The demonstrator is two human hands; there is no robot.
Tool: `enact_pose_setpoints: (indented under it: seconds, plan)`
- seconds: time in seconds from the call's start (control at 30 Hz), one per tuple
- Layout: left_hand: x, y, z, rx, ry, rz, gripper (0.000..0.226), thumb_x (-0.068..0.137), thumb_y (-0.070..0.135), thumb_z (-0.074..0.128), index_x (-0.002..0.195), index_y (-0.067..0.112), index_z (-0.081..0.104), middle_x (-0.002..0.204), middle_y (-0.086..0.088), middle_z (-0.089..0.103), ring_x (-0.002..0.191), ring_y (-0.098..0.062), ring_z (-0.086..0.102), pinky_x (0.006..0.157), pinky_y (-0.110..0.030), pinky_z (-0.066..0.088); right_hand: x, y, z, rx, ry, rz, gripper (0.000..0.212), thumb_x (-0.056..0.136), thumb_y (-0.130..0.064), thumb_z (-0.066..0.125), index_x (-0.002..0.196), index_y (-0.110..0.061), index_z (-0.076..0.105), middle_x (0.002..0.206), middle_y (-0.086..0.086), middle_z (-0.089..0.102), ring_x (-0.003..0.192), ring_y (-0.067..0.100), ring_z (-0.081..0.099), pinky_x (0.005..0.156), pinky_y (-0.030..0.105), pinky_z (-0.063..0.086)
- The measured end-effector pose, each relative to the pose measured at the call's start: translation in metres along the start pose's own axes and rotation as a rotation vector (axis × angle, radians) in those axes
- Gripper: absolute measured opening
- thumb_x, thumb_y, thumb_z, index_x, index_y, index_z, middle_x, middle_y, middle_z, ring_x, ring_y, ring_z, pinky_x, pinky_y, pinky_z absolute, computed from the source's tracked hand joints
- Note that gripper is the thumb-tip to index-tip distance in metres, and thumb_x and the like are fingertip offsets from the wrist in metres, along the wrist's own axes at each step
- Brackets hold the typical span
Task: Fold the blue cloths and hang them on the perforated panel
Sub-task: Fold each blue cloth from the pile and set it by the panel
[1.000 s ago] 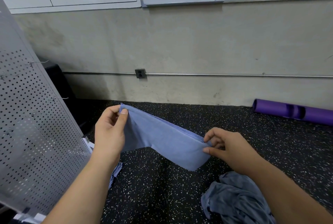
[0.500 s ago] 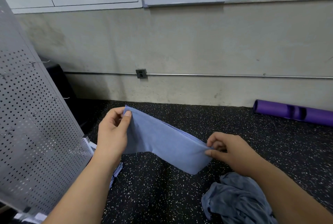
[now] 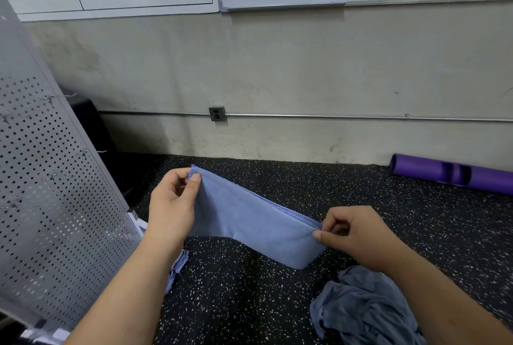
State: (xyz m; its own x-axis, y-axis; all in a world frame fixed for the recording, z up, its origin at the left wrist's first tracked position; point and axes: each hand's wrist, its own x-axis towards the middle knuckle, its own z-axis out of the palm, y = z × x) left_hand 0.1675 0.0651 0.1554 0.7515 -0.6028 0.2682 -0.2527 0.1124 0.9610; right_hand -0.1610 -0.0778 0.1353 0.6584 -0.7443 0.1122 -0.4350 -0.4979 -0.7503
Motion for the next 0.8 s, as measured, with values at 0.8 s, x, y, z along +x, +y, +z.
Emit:
enact_pose_setpoints:
  seconds: [0.8]
  plan:
    - [0.007,-0.014,-0.004,0.127,0.028,-0.118,0.012,0.107,0.028,0.064,0.103,0.024,0.074,0.097,0.006,0.076,0.089,-0.009,0.065,0.08,-0.031,0.048,0.003,-0.001,-0.011,0.281,-0.015,-0.029,0.027,0.106,-0.008,0.063,0.101,-0.031,0.076,0.073,-0.005,0.064,0.067,0.014,0.048,0.065,0.03,0.041]
